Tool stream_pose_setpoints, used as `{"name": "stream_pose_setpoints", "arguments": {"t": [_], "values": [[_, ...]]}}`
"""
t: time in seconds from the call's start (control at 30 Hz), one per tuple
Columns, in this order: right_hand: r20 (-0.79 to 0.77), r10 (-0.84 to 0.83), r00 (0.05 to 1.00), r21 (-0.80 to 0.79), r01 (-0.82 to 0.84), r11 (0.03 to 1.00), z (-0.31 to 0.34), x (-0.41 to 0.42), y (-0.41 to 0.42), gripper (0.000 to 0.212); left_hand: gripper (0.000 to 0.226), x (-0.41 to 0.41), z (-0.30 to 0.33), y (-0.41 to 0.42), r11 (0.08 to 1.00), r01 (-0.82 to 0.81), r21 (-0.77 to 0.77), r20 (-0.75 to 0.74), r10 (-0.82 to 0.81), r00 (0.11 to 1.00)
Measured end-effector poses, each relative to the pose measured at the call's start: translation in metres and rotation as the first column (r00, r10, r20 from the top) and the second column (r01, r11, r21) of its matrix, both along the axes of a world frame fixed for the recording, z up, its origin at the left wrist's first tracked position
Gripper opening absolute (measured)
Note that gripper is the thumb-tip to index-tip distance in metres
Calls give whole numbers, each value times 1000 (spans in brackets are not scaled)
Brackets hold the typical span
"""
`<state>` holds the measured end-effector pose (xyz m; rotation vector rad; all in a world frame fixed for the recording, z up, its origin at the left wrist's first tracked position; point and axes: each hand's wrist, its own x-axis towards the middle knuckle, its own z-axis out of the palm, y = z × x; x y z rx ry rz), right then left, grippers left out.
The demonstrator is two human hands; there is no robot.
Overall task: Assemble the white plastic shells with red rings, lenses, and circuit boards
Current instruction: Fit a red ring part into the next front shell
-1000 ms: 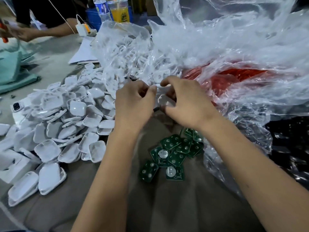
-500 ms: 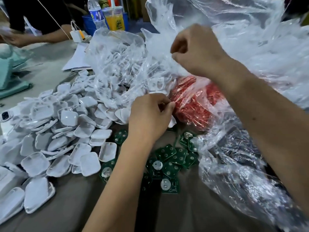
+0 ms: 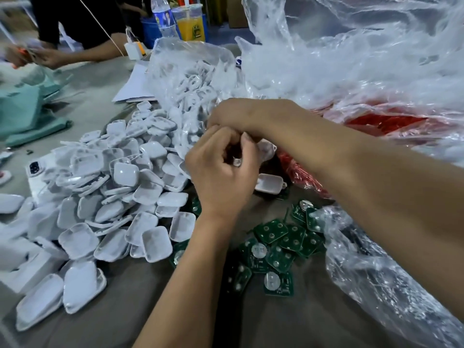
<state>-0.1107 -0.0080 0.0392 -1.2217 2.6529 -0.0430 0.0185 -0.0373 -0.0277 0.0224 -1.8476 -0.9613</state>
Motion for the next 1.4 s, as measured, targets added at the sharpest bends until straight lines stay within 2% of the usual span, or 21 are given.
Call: {"name": "stream_pose_setpoints", "arguments": {"t": [0.1, 0.2, 0.27, 0.37, 0.47, 0.5, 0.6, 0.7, 0.8, 0.87, 0.93, 0.97, 1.07, 1.13, 1.2, 1.27, 1.33, 1.4], "values": [[-49, -20, 999, -134, 13, 991, 2, 3, 17, 20, 36, -3, -1, -3, 990, -28, 136, 12, 26, 1000], [-103, -63, 993, -318, 27, 948, 10, 8, 35, 15, 36, -6, -1, -7, 957, -86, 277, 129, 51, 990], [-68, -104, 992, -373, 71, 925, 16, 11, 44, 10, 32, -6, -2, -8, 929, -83, 361, 166, 23, 986], [12, -164, 986, -392, 155, 907, 20, 10, 54, 16, 30, -5, 0, -9, 885, -98, 454, 178, 17, 984], [34, -216, 976, -536, 200, 820, 25, 12, 65, 17, 29, -4, 4, -9, 872, -116, 475, 169, 39, 985], [83, -211, 974, -593, 218, 775, 25, 13, 69, 16, 29, -4, 5, -9, 876, -101, 471, 163, 27, 986], [335, -100, 937, -696, 318, 644, 24, 22, 76, 12, 24, -4, 6, -5, 892, -40, 451, 172, -43, 984], [435, -29, 900, -737, 375, 563, 20, 31, 82, 11, 13, 0, 7, -1, 864, 54, 500, 162, -154, 975], [491, 72, 868, -784, 405, 470, 19, 40, 95, 13, 23, 1, 10, 2, 781, 159, 604, 173, -324, 930], [438, 133, 889, -802, 319, 505, 17, 49, 105, 19, 32, 2, 16, 5, 633, 246, 734, 124, -481, 868], [383, 120, 916, -766, 242, 596, 16, 58, 117, 19, 34, 3, 21, 10, 449, 314, 837, 12, -588, 809], [362, 101, 927, -736, 217, 641, 17, 61, 123, 17, 31, 3, 23, 13, 407, 327, 853, -13, -609, 793], [365, 104, 925, -673, 185, 716, 29, 69, 147, 12, 21, 3, 24, 28, 352, 347, 869, -53, -633, 773], [353, 63, 933, -686, 212, 696, 40, 75, 169, 12, 14, 3, 26, 44, 327, 365, 872, -75, -647, 759], [355, -60, 933, -700, 308, 644, 51, 78, 199, 14, 8, 5, 31, 61, 384, 367, 847, -36, -648, 761], [374, -200, 906, -604, 402, 688, 61, 82, 234, 17, 6, 5, 34, 78, 484, 384, 786, 45, -665, 746], [425, -348, 836, -336, 502, 797, 64, 87, 264, 9, 6, 5, 36, 96, 547, 427, 720, 131, -711, 690], [469, -508, 723, -55, 597, 800, 59, 94, 285, 18, 7, 3, 37, 115, 569, 453, 687, 215, -754, 621]]}}
